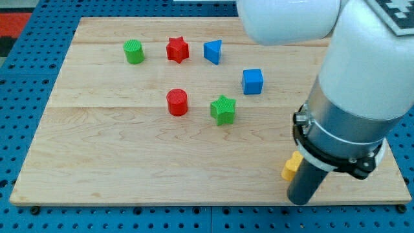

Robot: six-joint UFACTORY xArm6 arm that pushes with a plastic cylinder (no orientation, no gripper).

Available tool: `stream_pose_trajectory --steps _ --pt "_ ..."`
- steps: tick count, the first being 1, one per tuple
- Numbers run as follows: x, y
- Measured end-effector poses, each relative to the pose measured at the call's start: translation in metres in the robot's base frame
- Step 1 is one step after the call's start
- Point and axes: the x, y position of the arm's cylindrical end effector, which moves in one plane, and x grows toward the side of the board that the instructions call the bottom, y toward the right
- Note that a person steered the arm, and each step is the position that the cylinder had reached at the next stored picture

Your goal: Keep arm in between red circle and green star

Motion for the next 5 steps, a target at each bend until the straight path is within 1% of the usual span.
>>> stream_pose_trajectory --steps 2,3,4,5 --pt "-0.022 0.010" --pt "-0.033 0.005" --pt "-0.018 -0.021" --pt "-0.029 -0.078"
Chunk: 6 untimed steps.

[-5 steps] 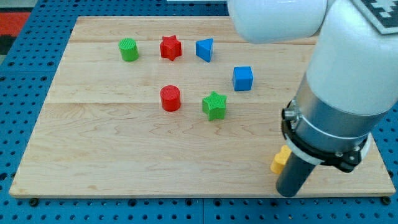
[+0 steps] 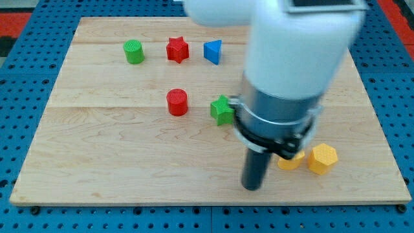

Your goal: Keep arm in between red circle and green star

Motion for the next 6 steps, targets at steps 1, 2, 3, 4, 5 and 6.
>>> stream_pose_trajectory --steps 1,2,3,4,5,6 --pt "-0.028 -0.021" --pt "-0.042 -0.090" --pt "-0.081 -0.091" --pt "-0.086 -0.080" --pt "-0.113 -0.076" --pt "-0.140 -0.075"
